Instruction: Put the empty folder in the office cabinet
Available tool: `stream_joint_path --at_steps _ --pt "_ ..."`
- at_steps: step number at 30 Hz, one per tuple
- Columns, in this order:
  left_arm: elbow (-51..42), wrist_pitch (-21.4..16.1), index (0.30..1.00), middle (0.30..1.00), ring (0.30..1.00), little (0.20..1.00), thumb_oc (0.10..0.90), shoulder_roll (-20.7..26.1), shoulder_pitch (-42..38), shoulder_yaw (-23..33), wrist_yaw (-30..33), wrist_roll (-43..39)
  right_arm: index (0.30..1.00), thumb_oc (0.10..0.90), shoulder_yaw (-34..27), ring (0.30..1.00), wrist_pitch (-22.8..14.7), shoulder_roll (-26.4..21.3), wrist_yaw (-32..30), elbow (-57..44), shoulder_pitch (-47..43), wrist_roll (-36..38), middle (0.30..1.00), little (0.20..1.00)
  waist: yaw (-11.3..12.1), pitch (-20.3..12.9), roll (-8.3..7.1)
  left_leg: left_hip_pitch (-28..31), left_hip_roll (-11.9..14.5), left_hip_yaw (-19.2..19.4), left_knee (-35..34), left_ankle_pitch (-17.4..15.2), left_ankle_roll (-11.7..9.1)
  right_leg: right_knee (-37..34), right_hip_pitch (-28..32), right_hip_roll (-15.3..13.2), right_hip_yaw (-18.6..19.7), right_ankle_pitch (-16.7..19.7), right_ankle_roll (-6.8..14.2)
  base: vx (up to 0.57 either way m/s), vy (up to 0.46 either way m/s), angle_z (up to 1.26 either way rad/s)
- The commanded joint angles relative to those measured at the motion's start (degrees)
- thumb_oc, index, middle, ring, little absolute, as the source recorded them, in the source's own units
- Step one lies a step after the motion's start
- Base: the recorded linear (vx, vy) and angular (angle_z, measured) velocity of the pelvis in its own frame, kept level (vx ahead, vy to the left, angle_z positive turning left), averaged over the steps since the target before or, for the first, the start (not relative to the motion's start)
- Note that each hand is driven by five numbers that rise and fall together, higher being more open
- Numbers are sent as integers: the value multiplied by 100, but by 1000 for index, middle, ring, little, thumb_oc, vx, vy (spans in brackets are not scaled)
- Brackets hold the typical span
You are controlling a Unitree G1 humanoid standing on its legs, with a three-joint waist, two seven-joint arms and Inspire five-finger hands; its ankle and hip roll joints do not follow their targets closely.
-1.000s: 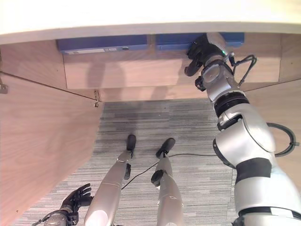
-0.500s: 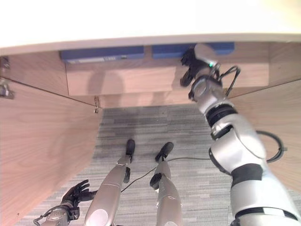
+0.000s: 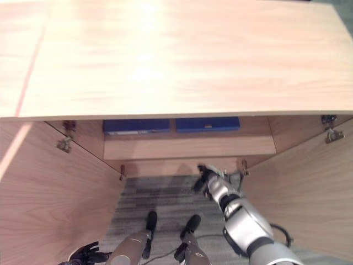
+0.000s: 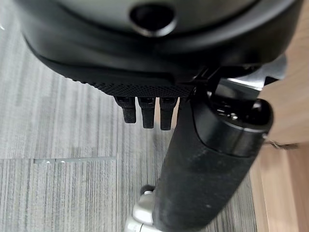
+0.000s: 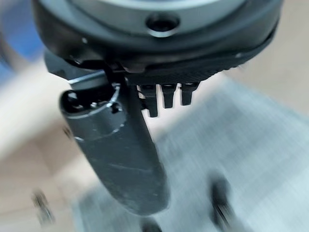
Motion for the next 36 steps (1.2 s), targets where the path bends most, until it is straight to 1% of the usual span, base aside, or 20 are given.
stream_joint_path --at_steps 1,2,7,11,12,13,14,15,17,22,23,24,25,26,27,28,29,32,33,36 --pt "413 78 900 900 900 900 800 157 108 -5 -62 509 900 800 -34 900 -133 -171 99 91 -408 -341 900 900 -5 -110 -44 160 -31 -215 -540 97 -121 447 473 -645 26 -415 740 250 37 8" --pt "633 148 900 900 900 900 800 31 136 49 -11 892 900 800 -349 900 -187 -111 27 -56 141 -98 900 900 -129 -502 -136 454 0 -146 -541 -61 -102 379 735 -595 83 -453 754 229 36 6" --pt "999 259 900 900 900 900 800 -84 80 169 36 1202 900 800 -801 900 -276 -77 39 -256 882 604 900 900 -313 -898 -271 720 66 -22 -577 -158 -115 233 912 -445 234 -482 727 98 10 -26" --pt "1111 256 900 900 900 900 800 -307 -50 -51 32 1551 900 800 -1586 900 -411 -40 -146 -242 1701 1471 900 900 -618 -1182 -266 952 119 159 -633 -272 -127 141 995 -353 403 -488 727 53 42 -19" --pt "1112 256 900 900 900 900 800 -306 -52 -52 32 1551 900 800 -1588 900 -410 -40 -146 -243 1700 1471 900 900 -621 -1195 -272 933 112 158 -636 -258 -124 137 977 -360 402 -479 727 21 62 -41" --pt "1061 198 900 900 900 900 800 -389 -92 -135 65 1611 900 800 -2078 900 -505 -50 -277 -206 2102 1920 900 900 -800 -1235 -229 1012 129 242 -662 -301 -122 136 992 -345 479 -467 739 9 49 -35" --pt "1061 198 900 900 900 900 800 -388 -93 -136 65 1610 900 800 -2080 900 -505 -49 -277 -207 2103 1920 900 900 -803 -1252 -237 989 121 242 -666 -285 -118 133 969 -353 479 -458 739 20 76 -30" --pt "1041 159 900 900 900 900 800 -443 -111 -226 112 1687 900 800 -2574 900 -589 -17 -463 -3 2452 2312 900 900 -956 -1250 -201 1052 145 321 -676 -326 -117 132 971 -325 545 -441 754 -4 44 -23" --pt "1061 127 900 900 900 900 800 -489 -152 -295 166 1740 900 800 -3002 900 -644 12 -643 172 2706 2578 900 900 -1122 -1219 -192 1084 183 457 -676 -354 -118 165 891 -307 636 -393 772 -26 39 -21" --pt "1147 126 900 900 900 900 800 -515 -225 -307 172 1802 900 800 -3413 900 -650 7 -738 336 2979 2825 900 900 -1356 -1075 -172 1169 273 722 -676 -390 -100 394 712 -369 780 -332 847 -39 -12 -51" --pt "1157 119 900 900 900 900 800 -500 -241 -281 160 1809 900 800 -3463 900 -650 -22 -776 374 3011 2783 900 900 -1382 -1016 -132 1194 339 807 -676 -409 -98 519 688 -493 727 -331 890 -103 -110 -57" --pt "1173 122 900 900 900 900 800 -488 -239 -255 132 1791 900 800 -3588 900 -638 -94 -792 382 3078 2767 900 900 -1432 -964 -51 1225 451 930 -676 -428 -111 664 725 -762 554 -309 862 -78 -101 -68" --pt "1174 121 900 900 900 900 800 -494 -238 -258 132 1791 900 800 -3591 900 -636 -100 -792 379 3082 2766 900 900 -1426 -929 -40 1272 459 929 -676 -450 -114 685 762 -757 555 -333 868 -65 -93 -50" --pt "1188 125 900 900 900 900 800 -496 -245 -218 122 1756 900 800 -3740 900 -646 -156 -831 375 3096 2816 900 900 -1458 -936 -6 1265 506 999 -676 -452 -124 726 804 -967 455 -268 892 -28 -48 -40" --pt "1212 127 900 900 900 900 800 -504 -245 -191 123 1727 900 800 -3841 900 -658 -199 -859 369 3121 2869 900 900 -1487 -945 6 1275 518 1066 -676 -461 -125 743 839 -1110 429 -187 903 -33 -48 -30" --pt "1212 127 900 900 900 900 800 -504 -245 -191 123 1727 900 800 -3842 900 -657 -199 -859 369 3121 2869 900 900 -1486 -944 6 1275 517 1067 -676 -461 -125 743 839 -1110 429 -187 903 -9 -89 -29" --pt "1234 128 900 900 900 900 800 -519 -227 -155 108 1704 900 800 -4046 900 -712 -256 -956 350 3155 2996 900 900 -1542 -1015 -30 1274 513 1187 -676 -471 -139 642 905 -1266 462 -7 974 28 -107 -31" --pt "1260 127 900 900 900 900 800 -532 -164 -125 103 1696 900 800 -4142 900 -741 -282 -1029 293 3196 3071 900 900 -1567 -1112 -88 1308 485 1294 -676 -475 -163 424 947 -1230 567 105 1031 65 -136 -34" --pt "1350 131 900 900 900 900 800 -564 -50 30 114 1583 900 800 -4143 900 -810 -314 -1102 125 3213 3116 900 900 -1601 -1199 -130 1402 540 1430 -675 -464 -233 73 1002 -1002 732 -15 1063 115 -197 -65" --pt "1405 154 900 900 900 900 800 -569 27 243 151 1450 900 800 -4105 900 -863 -352 -1157 -124 3222 3111 900 900 -1613 -1226 -156 1504 625 1506 -671 -469 -289 -19 1022 -849 854 -126 1029 77 -171 -73"
